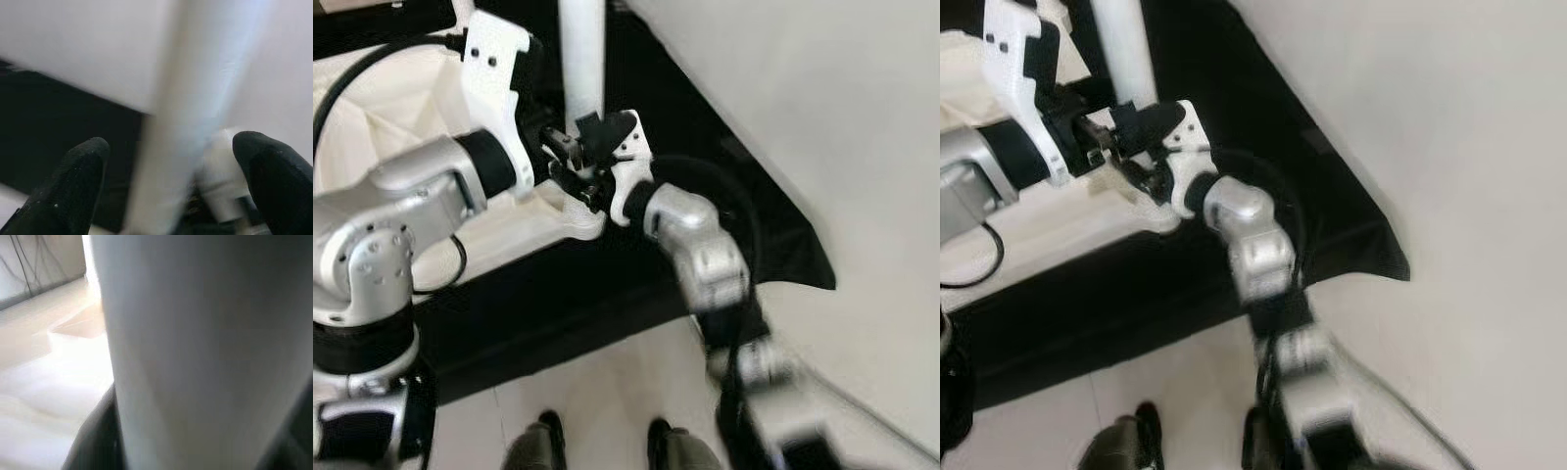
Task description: Building children table
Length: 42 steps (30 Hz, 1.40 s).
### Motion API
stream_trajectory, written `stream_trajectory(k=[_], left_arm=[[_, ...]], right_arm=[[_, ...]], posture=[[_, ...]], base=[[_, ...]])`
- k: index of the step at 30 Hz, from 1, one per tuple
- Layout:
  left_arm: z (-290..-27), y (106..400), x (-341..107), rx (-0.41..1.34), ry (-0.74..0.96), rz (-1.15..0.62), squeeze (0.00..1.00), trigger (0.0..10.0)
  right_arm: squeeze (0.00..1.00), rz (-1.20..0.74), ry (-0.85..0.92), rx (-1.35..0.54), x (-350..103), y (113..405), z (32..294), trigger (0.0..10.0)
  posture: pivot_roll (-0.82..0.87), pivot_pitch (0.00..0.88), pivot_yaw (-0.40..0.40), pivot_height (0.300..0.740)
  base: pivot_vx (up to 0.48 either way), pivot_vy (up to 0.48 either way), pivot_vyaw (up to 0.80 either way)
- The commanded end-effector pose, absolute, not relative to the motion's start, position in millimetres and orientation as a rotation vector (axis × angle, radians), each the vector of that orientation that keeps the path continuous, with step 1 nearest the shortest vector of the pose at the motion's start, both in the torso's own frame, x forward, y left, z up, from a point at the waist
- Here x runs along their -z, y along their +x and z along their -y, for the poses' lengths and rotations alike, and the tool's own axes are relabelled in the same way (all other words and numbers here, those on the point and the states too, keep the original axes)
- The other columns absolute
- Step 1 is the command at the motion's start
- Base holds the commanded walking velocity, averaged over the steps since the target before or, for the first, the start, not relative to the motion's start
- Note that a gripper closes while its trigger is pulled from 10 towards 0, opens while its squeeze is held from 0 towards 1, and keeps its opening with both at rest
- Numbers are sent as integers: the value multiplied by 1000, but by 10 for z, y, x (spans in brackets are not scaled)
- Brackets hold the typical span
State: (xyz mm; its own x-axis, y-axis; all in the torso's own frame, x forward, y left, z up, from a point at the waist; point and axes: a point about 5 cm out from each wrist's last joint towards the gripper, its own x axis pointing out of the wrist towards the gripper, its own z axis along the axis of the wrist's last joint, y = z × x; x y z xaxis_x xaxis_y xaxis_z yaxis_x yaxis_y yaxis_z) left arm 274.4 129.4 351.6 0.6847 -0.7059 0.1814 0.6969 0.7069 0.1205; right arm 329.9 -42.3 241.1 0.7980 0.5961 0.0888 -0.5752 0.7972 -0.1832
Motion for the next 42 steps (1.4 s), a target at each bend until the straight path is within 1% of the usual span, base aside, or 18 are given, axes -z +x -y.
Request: stream_trajectory(k=[1, 4, 7, 13, 14, 15, 17, 18, 24, 25, 34, 39, 40, 42], left_arm=[[-1304, 2742, -3497, 800, 47, 211, 0, 10000], [-1260, 2744, -3465, 809, 52, 209, 0, 10000], [-1237, 2738, -3500, 799, 48, 229, 0, 10000], [-1247, 2717, -3516, 774, 56, 240, 0, 10000], [-1262, 2717, -3510, 761, 63, 241, 0, 10000], [-1293, 2720, -3513, 738, 61, 249, 0, 10000], [-1316, 2722, -3514, 722, 60, 255, 0, 10000], [-1353, 2725, -3521, 693, 66, 264, 0, 10000], [-1436, 2712, -3539, 628, 65, 295, 0, 10000], [-1464, 2695, -3552, 610, 55, 312, 0, 10000], [-1588, 2593, -3556, 542, 22, 370, 0, 10000], [-1573, 2534, -3525, 574, -5, 387, 0, 10000], [-1537, 2493, -3510, 617, -7, 394, 0, 10000], [-1520, 2475, -3503, 637, -8, 396, 0, 10000]], right_arm=[[0, -115, -115, -601, -1870, 3261, 401, 0], [0, -78, -123, -635, -1966, 3312, 317, 0], [0, -71, -117, -640, -2005, 3365, 299, 0], [0, -72, -118, -599, -2078, 3307, 267, 0], [0, -73, -110, -594, -2086, 3292, 260, 0], [0, -69, -109, -604, -2097, 3282, 244, 4588], [0, -66, -108, -613, -2103, 3279, 233, 4588], [0, -61, -106, -621, -2119, 3265, 222, 10000], [0, -54, -104, -643, -2138, 3245, 204, 10000], [1000, -53, -91, -662, -2141, 3240, 191, 10000], [1000, -44, -45, -708, -2188, 3253, 199, 10000], [1000, -43, -35, -721, -2209, 3261, 211, 10000], [1000, -45, -29, -726, -2217, 3263, 216, 10000], [1000, -45, -26, -729, -2221, 3265, 217, 10000]], posture=[[53, 289, -61, 740], [52, 273, -62, 740], [62, 262, -63, 740], [68, 252, -65, 740], [68, 238, -66, 740], [71, 233, -64, 740], [71, 232, -63, 740], [72, 231, -63, 740], [81, 222, -68, 740], [82, 218, -69, 740], [84, 209, -75, 740], [84, 206, -77, 740], [85, 205, -78, 740], [85, 205, -78, 740]], base=[[0, 0, 0], [0, 0, 0], [0, 0, 0], [0, 0, 0], [0, 0, 0], [0, 0, 0], [0, 0, 0], [0, 0, 0], [0, 0, 0], [0, 0, 0], [0, 0, 0], [0, 0, 0], [0, 0, 0], [0, 0, 0]])
